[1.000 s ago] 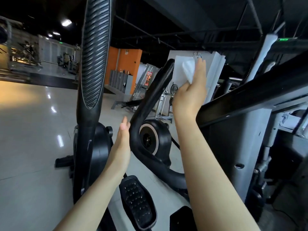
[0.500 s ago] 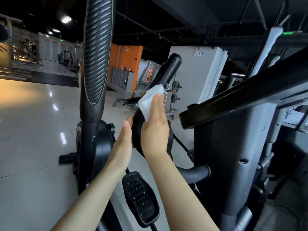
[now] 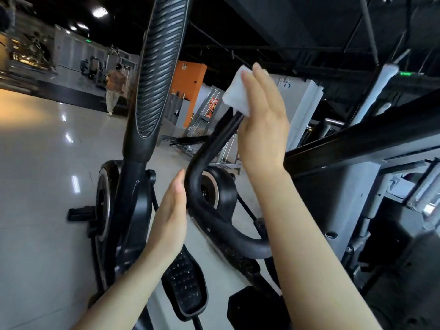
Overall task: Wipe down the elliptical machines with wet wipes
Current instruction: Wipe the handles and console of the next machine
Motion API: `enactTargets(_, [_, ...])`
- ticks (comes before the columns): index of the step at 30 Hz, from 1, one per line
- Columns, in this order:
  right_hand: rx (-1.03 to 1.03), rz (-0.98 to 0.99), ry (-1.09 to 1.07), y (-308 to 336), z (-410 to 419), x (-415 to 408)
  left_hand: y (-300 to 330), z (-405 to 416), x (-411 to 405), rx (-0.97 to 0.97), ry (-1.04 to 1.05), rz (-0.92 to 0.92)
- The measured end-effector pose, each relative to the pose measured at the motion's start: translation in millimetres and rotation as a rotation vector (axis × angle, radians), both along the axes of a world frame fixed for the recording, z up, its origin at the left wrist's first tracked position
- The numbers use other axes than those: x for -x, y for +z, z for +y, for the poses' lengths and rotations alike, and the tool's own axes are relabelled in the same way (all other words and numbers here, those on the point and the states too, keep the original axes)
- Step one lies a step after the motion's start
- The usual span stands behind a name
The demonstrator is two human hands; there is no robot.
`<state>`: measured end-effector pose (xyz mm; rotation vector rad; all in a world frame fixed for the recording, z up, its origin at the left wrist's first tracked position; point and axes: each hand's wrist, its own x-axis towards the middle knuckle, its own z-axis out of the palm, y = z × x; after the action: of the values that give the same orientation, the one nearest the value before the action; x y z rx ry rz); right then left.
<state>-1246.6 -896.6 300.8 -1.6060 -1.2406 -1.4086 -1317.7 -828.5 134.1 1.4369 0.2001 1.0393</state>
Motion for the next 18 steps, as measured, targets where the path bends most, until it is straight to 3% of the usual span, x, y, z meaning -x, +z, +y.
enactTargets(3, [0.244, -0.401, -0.278, 20.5, 18.4, -39.0, -10.7, -11.2, 11.5, -0.094, 0.096, -0.027])
enactTargets(5, [0.498, -0.493, -0.344, 0.2, 29.8, -58.5, -19.6, -10.5, 21.0, -0.176, 0.168, -0.027])
enactTargets(7, [0.668, -0.517, -0.292, -30.5, 34.8, -62.4, -29.0, -6.8, 30.3, -0.267, 0.269, -0.023])
enactTargets(11, [0.815, -0.455, -0.218, -61.9, 44.8, -46.6, -49.2, -14.3, 40.1, -0.420, 0.366, 0.014])
enactTargets(18, [1.210, -0.563, -0.140, -100.4, 40.7, -50.1, -64.0, -28.6, 38.1, -0.269, 0.251, 0.033])
